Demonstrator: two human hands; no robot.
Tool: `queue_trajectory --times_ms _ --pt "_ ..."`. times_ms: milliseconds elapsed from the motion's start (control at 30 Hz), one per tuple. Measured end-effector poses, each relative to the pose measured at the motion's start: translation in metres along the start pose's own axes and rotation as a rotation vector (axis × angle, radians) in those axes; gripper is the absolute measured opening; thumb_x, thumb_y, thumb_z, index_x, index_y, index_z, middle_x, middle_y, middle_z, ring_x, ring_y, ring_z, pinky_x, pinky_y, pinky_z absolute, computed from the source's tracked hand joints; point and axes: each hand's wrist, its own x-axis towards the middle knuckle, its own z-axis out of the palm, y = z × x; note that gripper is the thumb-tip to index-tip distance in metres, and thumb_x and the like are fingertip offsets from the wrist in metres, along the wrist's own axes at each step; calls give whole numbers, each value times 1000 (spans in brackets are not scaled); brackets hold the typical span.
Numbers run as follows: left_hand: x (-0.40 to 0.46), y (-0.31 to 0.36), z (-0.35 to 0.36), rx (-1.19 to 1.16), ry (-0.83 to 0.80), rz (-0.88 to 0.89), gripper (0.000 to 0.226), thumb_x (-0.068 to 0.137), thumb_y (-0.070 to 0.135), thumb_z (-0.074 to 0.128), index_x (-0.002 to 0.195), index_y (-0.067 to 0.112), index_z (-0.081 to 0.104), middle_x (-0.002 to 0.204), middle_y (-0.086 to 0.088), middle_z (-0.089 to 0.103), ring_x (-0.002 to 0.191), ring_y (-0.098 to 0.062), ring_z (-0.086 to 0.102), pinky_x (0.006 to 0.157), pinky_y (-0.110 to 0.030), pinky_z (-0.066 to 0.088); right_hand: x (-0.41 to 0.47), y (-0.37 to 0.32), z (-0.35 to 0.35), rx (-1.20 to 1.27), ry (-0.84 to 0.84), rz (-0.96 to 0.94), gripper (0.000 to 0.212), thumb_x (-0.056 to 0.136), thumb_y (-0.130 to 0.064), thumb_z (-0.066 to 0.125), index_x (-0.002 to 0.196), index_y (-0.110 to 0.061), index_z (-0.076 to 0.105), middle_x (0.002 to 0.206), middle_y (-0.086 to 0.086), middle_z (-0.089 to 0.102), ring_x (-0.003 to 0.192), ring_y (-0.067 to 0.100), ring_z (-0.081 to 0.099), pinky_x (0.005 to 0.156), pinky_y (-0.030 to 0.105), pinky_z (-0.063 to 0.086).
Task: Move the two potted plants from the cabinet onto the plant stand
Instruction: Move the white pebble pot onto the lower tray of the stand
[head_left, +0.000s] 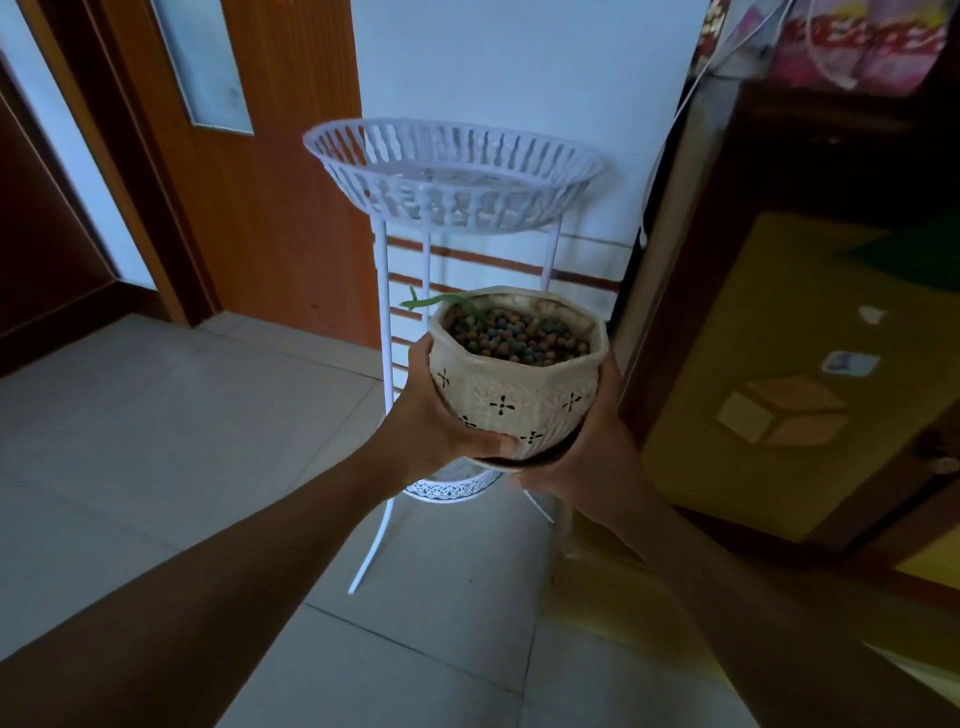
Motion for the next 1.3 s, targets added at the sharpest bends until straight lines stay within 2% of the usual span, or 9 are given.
queue_trajectory --times_ms 200,467,567,700,800,867,1067,1167,1300 --pt "-4 -62 11 -25 13 -3 123 42 -1 88 141 20 18 136 -3 45 124 -15 48 91 -35 55 -20 58 23 36 -12 -6 140 39 -9 89 146 -19 -1 120 -53 31 115 -24 37 75 -2 43" --pt "-5 -116 36 -25 69 -46 117 38 7 89 132 26 23 121 8 50 110 -3 55 71 -19 56 -40 111 30 107 -37 35 143 40 -5 89 144 -32 -5 123 -48 33 112 -26 38 74 -1 44" --pt "3 -124 40 -22 90 -37 125 37 9 90 138 23 19 127 5 48 116 -8 52 77 -23 58 -34 121 28 115 -44 32 144 39 -7 90 143 -37 -4 124 -49 33 114 -25 38 75 -1 44" --pt "18 -141 34 -23 68 -22 128 36 11 91 140 25 17 134 1 47 123 -13 50 87 -33 56 -23 146 36 102 -35 12 145 36 -9 89 147 -22 -3 129 -49 29 122 -19 35 83 3 43" --pt "31 -162 27 -27 59 -24 130 33 14 92 140 25 20 135 -2 48 125 -18 50 91 -42 54 -11 166 48 107 -40 43 147 35 -9 90 145 -36 -3 138 -34 34 127 -7 39 85 11 48" --pt "40 -177 22 -32 77 -22 129 31 15 92 139 23 22 135 -4 49 124 -18 50 93 -44 53 -1 181 58 89 -51 52 146 34 -9 90 143 -42 0 134 -37 37 123 -10 42 78 10 50" --pt "51 -211 -1 -17 162 -11 112 34 8 88 127 29 27 124 8 50 110 0 53 74 -10 51 14 204 99 96 -76 87 141 34 0 88 145 -26 6 128 -41 37 122 -11 41 86 20 52" --pt "58 -223 -9 -12 167 -22 117 31 13 88 129 27 26 125 5 51 115 -7 51 83 -21 54 19 210 107 81 -71 111 139 32 -9 88 144 -31 7 127 -42 38 124 -8 41 91 28 53" --pt "80 -243 -3 -8 138 13 124 26 19 90 134 22 27 129 2 50 120 -14 51 88 -37 56 26 235 105 100 -69 125 137 34 -13 90 142 -36 8 123 -42 43 118 -12 46 81 16 52"
